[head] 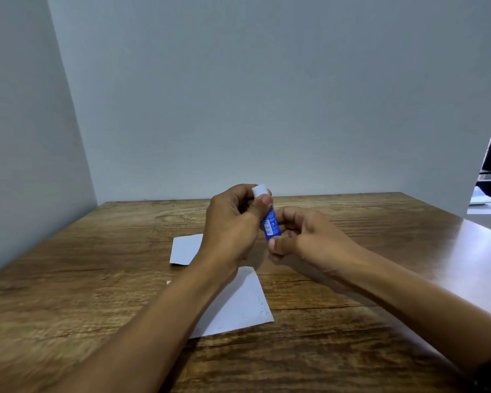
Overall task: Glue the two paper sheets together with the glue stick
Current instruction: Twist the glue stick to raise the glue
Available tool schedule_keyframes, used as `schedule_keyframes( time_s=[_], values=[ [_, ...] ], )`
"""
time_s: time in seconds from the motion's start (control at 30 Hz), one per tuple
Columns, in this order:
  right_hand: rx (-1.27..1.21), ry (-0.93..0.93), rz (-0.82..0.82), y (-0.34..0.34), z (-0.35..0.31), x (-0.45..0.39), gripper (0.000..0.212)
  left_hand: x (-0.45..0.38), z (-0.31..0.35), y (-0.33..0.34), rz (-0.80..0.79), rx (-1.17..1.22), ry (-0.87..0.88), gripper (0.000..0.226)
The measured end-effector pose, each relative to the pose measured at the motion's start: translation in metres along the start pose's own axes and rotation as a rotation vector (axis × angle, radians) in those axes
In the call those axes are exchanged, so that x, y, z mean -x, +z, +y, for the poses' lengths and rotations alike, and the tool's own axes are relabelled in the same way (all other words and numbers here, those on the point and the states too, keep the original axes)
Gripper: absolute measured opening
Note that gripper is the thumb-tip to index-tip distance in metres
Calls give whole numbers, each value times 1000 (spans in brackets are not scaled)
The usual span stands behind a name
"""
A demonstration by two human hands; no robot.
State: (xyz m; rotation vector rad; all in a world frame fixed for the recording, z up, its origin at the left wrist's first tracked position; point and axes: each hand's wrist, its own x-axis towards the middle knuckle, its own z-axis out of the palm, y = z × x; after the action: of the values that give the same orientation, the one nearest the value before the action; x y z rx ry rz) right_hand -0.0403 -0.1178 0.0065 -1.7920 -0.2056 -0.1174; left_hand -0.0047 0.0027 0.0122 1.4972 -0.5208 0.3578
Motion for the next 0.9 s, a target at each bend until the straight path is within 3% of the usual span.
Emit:
schedule_keyframes(
  time_s=[0.17, 0.4, 0.57, 0.8, 0.9],
  values=[
    [-52, -22, -46, -1, -1, 1, 25, 0, 1, -1, -6, 5, 16, 18],
    [78, -10, -9, 0, 2, 0, 24, -1, 2, 1, 1, 9, -1, 20],
    [-119, -9, -15, -4, 2, -3, 29, -2, 1, 0, 9, 2, 19, 19],
    [79, -44, -16, 1, 2, 0, 28, -1, 0, 0, 5, -1, -8, 18],
    [25, -21, 19, 0, 1, -3, 30, -1, 0, 0, 9, -9, 4, 19]
  ],
)
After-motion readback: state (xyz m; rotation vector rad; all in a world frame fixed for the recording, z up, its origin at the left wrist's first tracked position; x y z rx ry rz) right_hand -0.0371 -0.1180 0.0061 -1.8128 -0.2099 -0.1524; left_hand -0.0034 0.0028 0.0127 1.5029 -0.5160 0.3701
